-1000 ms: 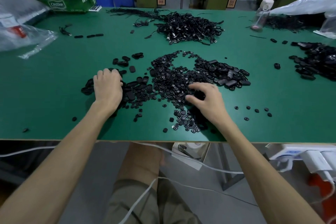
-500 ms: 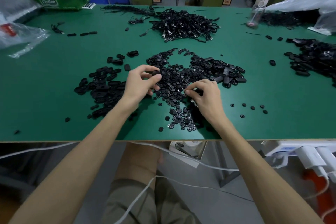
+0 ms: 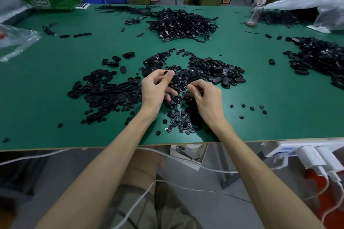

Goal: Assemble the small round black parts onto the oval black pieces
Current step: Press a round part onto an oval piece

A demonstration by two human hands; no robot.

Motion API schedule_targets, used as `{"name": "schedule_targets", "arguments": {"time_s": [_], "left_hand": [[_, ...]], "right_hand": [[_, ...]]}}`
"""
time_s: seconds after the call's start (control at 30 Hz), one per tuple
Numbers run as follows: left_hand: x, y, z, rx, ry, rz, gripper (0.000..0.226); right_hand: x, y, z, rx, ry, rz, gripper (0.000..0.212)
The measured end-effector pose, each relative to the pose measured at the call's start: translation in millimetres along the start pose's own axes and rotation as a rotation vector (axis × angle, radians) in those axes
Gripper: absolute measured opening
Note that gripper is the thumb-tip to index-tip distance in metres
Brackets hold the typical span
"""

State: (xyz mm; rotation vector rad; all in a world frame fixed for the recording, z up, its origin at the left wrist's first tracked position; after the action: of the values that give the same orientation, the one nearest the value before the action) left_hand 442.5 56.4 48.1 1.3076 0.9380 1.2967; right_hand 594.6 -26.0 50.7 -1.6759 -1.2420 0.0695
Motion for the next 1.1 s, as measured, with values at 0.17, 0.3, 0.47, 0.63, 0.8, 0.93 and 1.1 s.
{"name": "schedule_targets", "arguments": {"time_s": [0.17,0.3,0.47,0.63,0.8,0.93,1.1], "left_hand": [[-2,-6,-2,-0.041,0.007,-0.002,0.023],[-3,-6,-2,-0.091,-0.020,-0.016,0.020],[-3,-6,1,-0.081,-0.045,-0.019,0.013],[-3,-9,3,-0.010,-0.070,0.037,0.016],[-2,-12,4,0.002,-0.091,0.047,0.014],[-3,-13,5,0.016,-0.105,0.056,0.014],[-3,-13,5,0.012,-0.114,0.061,0.017]], "right_hand": [[-1,-3,-4,0.045,0.021,-0.010,0.015],[-2,-3,-3,0.049,0.007,-0.004,0.011],[-3,-4,-2,0.048,-0.012,-0.013,0.016],[-2,-3,-3,0.079,0.012,-0.005,0.015],[-2,-4,-3,0.035,0.000,-0.025,0.016],[-1,-3,-4,0.038,0.006,0.003,0.018],[0,1,-6,0.074,0.036,0.078,0.019]]}}
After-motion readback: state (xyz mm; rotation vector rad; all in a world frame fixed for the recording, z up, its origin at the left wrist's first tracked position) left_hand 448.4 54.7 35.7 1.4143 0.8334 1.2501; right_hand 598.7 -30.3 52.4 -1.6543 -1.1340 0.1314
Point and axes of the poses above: each hand's wrist, its own x-axis towards the middle knuckle, its own z-axis out of the palm, y = z × x, the point moved 5 cm from there along x, towards the middle knuckle, and after that the axes turned 6 degrees about y, right-handed, at the moved point
